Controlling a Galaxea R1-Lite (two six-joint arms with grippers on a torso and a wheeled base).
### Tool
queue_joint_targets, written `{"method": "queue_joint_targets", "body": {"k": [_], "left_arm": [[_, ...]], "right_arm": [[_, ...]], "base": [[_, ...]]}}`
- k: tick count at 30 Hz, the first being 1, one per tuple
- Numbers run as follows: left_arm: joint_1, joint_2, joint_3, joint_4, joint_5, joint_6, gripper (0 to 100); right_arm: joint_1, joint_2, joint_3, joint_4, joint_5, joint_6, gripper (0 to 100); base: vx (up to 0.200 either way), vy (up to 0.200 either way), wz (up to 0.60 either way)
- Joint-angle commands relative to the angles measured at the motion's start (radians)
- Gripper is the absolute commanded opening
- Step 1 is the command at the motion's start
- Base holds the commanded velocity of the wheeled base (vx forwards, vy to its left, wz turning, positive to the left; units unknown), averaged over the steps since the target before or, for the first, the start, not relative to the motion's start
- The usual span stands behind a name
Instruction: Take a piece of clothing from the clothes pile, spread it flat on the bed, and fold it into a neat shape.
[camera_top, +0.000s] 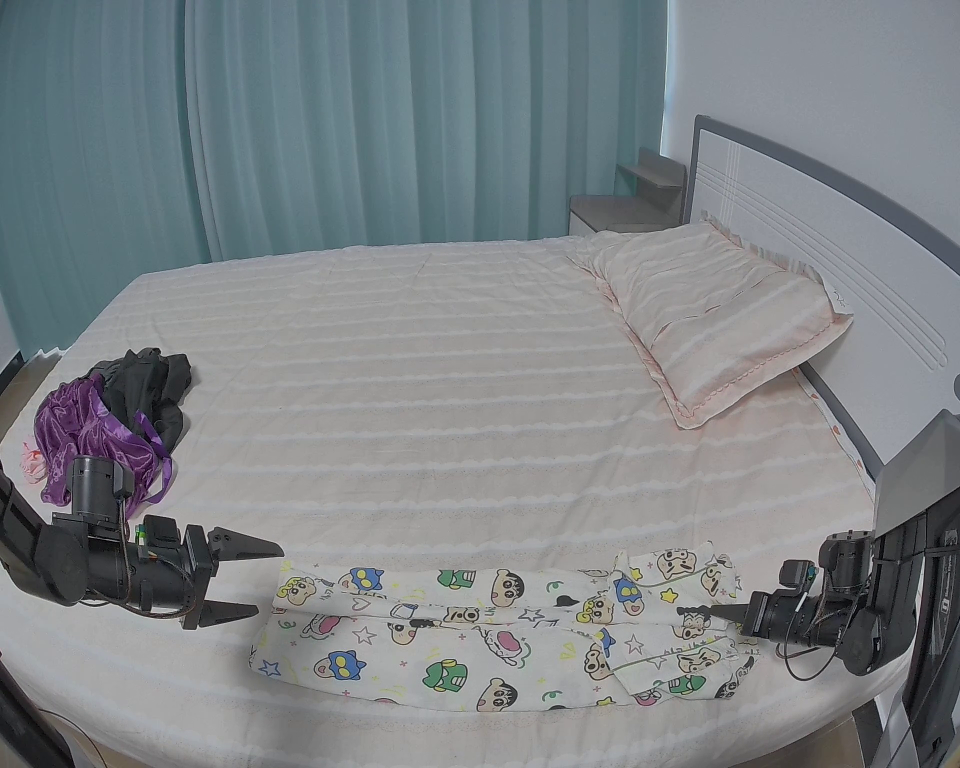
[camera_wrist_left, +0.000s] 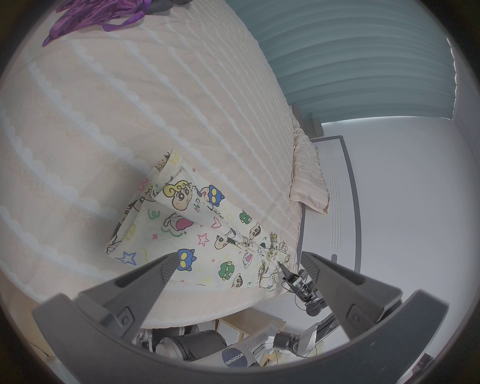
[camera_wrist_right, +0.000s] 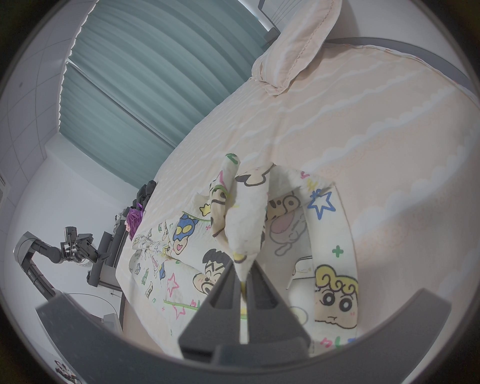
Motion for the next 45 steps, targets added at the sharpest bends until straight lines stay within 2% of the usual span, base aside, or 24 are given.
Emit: {"method": "queue_joint_targets", "body": {"k": [1,6,7,11,14,17,20,24,26,27,32,35,41,45], "left_arm": [[0.002,0.003,0.000,-0.001,0.000,-0.001,100],[0.000,0.004,0.000,-0.001,0.000,-0.001,100],[0.000,0.004,0.000,-0.001,0.000,-0.001,100],[0.000,0.004,0.000,-0.001,0.000,-0.001,100],[0.002,0.003,0.000,0.001,0.000,-0.001,100],[0.002,0.003,0.002,-0.001,0.000,-0.002,100],[0.000,0.003,0.002,0.001,0.000,-0.002,100],[0.000,0.003,0.005,0.001,0.000,-0.002,100],[0.000,0.003,0.005,0.001,0.000,-0.002,100],[0.000,0.003,0.005,0.001,0.000,-0.002,100],[0.000,0.003,0.005,0.001,0.000,-0.004,100],[-0.001,0.003,0.006,0.001,0.000,-0.004,100],[-0.001,0.003,0.008,0.001,-0.002,-0.004,100],[-0.003,0.004,0.008,0.001,0.000,-0.004,100]], "right_arm": [[-0.009,0.000,0.001,-0.010,0.000,-0.003,0],[-0.020,0.005,-0.002,-0.007,-0.001,-0.006,0],[-0.021,0.003,-0.002,-0.007,-0.001,-0.006,100],[-0.037,-0.010,-0.002,-0.010,-0.001,-0.007,100],[-0.066,-0.118,0.004,-0.013,-0.004,-0.006,100],[-0.060,-0.199,0.004,-0.002,-0.012,-0.003,100],[-0.004,-0.218,-0.014,-0.012,-0.069,0.002,100],[0.104,-0.208,-0.092,-0.001,-0.210,0.009,100],[0.129,-0.211,-0.108,-0.001,-0.236,0.017,100],[0.167,-0.218,-0.134,0.001,-0.262,0.043,100],[0.253,-0.201,-0.189,0.011,-0.297,0.109,100],[0.315,-0.148,-0.240,0.042,-0.317,0.180,100],[0.328,-0.061,-0.256,0.056,-0.319,0.276,100],[0.298,-0.010,-0.252,0.048,-0.324,0.301,100]], "base": [[0.000,0.000,0.00],[0.000,0.000,0.00],[0.000,0.000,0.00],[0.000,0.000,0.00],[0.000,0.000,0.00],[0.000,0.000,0.00],[0.000,0.000,0.00],[0.000,0.000,0.00],[0.000,0.000,0.00],[0.000,0.000,0.00],[0.000,0.000,0.00],[0.000,0.000,0.00],[0.000,0.000,0.00],[0.000,0.000,0.00]]}}
